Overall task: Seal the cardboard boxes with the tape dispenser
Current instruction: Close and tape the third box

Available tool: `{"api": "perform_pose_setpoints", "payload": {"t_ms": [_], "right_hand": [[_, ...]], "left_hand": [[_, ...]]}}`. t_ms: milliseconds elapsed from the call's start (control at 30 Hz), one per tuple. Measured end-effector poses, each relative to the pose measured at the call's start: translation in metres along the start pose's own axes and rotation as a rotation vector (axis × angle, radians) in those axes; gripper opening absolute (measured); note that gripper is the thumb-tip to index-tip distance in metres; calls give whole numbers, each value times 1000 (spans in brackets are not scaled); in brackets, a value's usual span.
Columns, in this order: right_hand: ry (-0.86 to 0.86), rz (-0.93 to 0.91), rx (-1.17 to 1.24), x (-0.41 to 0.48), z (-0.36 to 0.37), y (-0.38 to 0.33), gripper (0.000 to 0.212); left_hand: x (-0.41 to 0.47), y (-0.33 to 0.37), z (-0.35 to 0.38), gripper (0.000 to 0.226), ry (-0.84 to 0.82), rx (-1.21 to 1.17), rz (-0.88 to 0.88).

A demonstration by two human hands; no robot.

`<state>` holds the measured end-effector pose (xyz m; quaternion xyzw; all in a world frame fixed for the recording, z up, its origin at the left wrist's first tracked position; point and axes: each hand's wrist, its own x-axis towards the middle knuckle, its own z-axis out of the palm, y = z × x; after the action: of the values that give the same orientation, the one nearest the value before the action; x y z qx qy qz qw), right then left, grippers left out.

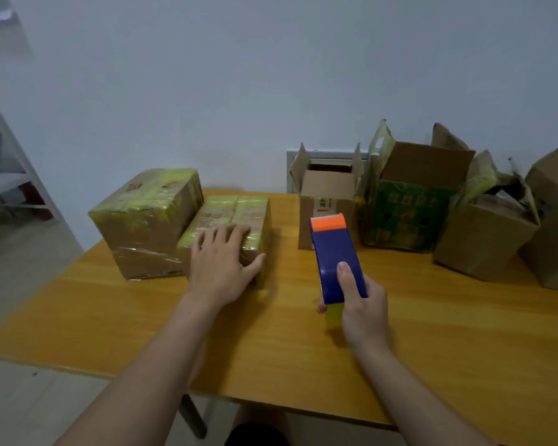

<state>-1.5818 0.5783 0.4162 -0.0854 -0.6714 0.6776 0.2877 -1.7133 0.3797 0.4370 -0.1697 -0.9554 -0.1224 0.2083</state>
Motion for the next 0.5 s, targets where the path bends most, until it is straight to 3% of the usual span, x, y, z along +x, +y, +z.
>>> {"api": "perform_pose_setpoints", "payload": {"t_ms": [133, 233, 300, 367, 500], "right_hand": [[45, 12, 25, 8, -18, 4, 47], [76, 20, 42, 15, -31, 7, 50], [108, 21, 55, 18, -42, 9, 56], [132, 20, 75, 16, -51, 13, 60], [99, 39, 84, 9, -58, 20, 62]], "left_hand": [[22, 33, -3, 60, 35, -34, -32], [39, 83, -11, 52, 261, -136, 207], [60, 120, -16, 54, 325, -153, 319], [86, 147, -20, 66, 250, -46, 315], [123, 160, -16, 79, -143, 180, 143]]}}
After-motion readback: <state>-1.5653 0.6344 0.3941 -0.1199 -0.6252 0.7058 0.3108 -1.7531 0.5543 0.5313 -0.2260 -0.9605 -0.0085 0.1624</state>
